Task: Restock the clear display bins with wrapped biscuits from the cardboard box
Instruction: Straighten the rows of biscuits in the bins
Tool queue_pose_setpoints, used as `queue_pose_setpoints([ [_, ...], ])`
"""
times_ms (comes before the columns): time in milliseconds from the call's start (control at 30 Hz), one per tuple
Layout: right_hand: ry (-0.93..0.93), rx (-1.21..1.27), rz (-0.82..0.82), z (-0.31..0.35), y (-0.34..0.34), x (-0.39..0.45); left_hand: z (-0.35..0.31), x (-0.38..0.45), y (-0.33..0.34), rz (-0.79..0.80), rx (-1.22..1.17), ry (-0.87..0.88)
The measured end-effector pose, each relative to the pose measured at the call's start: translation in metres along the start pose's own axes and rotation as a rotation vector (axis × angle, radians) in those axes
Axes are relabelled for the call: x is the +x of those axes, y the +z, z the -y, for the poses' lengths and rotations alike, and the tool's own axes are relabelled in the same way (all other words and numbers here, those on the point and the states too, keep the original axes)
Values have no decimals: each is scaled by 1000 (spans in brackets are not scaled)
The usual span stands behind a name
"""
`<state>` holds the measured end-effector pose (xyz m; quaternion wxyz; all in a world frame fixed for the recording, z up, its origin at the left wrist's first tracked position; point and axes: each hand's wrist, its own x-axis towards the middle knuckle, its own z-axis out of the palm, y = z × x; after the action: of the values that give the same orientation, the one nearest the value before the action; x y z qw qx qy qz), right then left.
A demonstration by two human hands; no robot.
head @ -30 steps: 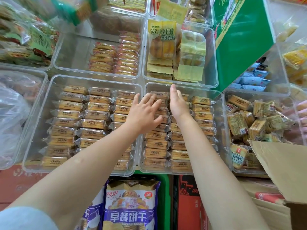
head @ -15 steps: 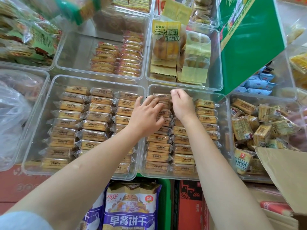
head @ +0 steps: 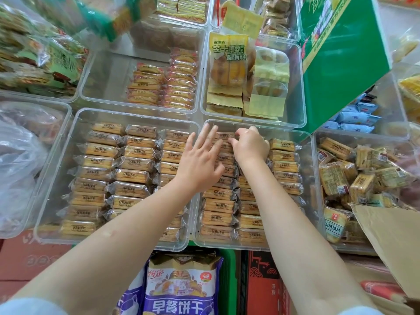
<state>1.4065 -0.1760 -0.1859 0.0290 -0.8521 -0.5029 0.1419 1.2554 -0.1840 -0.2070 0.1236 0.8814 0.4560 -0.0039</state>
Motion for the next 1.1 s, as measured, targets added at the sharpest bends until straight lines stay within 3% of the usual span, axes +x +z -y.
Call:
queue_pose_setpoints([
  [133,-21,-40,35,3,-5,4,1,0,3,-43,-90,-191],
  [467,89,525,-111,-27,3,-6,-2,24,-6,-39,-192,-357],
  [633,60,549,-46,-21,5,-3,-3,30,-7,-62,-227,-352],
  [800,87,494,-88,-12,11,3,-3,32,-4,-109,-196,-337],
  [967,80,365,-120,-7,11,0,-4,27,-2,-190,-64,-177],
  [1100,56,340,-118,-4,12,-2,-4,24,-2,-151,28,-203],
])
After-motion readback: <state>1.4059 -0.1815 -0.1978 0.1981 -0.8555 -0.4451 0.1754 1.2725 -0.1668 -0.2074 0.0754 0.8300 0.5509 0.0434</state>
